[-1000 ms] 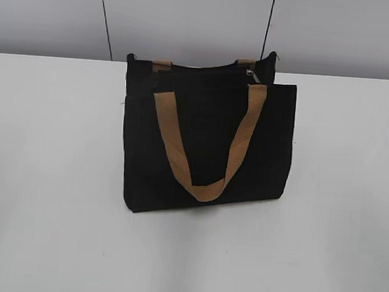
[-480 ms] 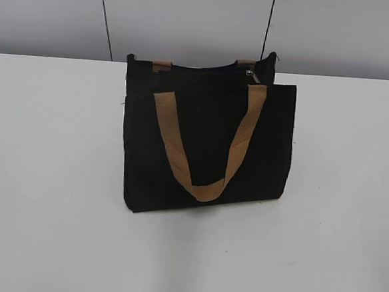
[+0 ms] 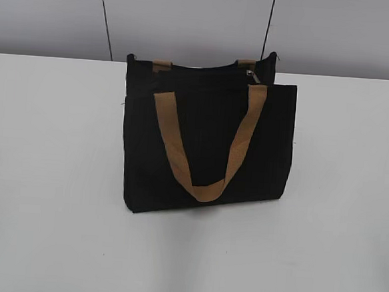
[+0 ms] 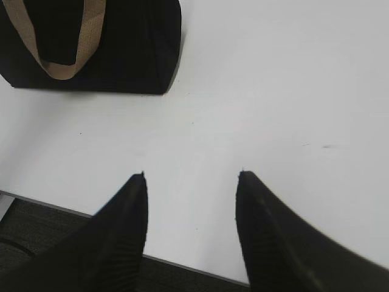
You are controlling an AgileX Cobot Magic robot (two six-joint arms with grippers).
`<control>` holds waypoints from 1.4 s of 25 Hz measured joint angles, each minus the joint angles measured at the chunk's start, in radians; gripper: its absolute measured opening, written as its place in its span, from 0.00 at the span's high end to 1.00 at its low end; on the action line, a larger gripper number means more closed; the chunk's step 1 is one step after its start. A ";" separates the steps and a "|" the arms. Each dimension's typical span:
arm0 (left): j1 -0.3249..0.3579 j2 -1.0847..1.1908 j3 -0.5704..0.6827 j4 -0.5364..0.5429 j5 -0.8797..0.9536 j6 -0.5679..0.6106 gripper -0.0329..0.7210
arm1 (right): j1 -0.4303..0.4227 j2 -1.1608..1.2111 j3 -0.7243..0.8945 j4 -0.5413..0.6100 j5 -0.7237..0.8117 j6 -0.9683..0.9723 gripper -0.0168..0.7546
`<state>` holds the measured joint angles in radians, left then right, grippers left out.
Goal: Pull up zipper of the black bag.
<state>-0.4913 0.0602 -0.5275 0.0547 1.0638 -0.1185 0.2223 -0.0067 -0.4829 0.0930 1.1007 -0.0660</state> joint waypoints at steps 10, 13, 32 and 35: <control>0.000 -0.001 0.000 0.000 -0.001 0.000 0.61 | 0.000 0.000 0.000 -0.003 -0.001 0.000 0.50; 0.000 -0.001 0.000 0.000 -0.001 0.000 0.62 | 0.000 0.000 0.000 -0.003 -0.001 0.001 0.50; 0.286 -0.026 0.000 -0.001 -0.004 0.001 0.64 | -0.262 0.000 0.000 -0.003 -0.001 0.001 0.50; 0.334 -0.061 0.000 -0.001 -0.004 0.001 0.64 | -0.283 0.000 0.000 -0.003 -0.001 0.001 0.50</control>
<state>-0.1578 -0.0009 -0.5275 0.0540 1.0601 -0.1177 -0.0611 -0.0067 -0.4825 0.0904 1.0994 -0.0651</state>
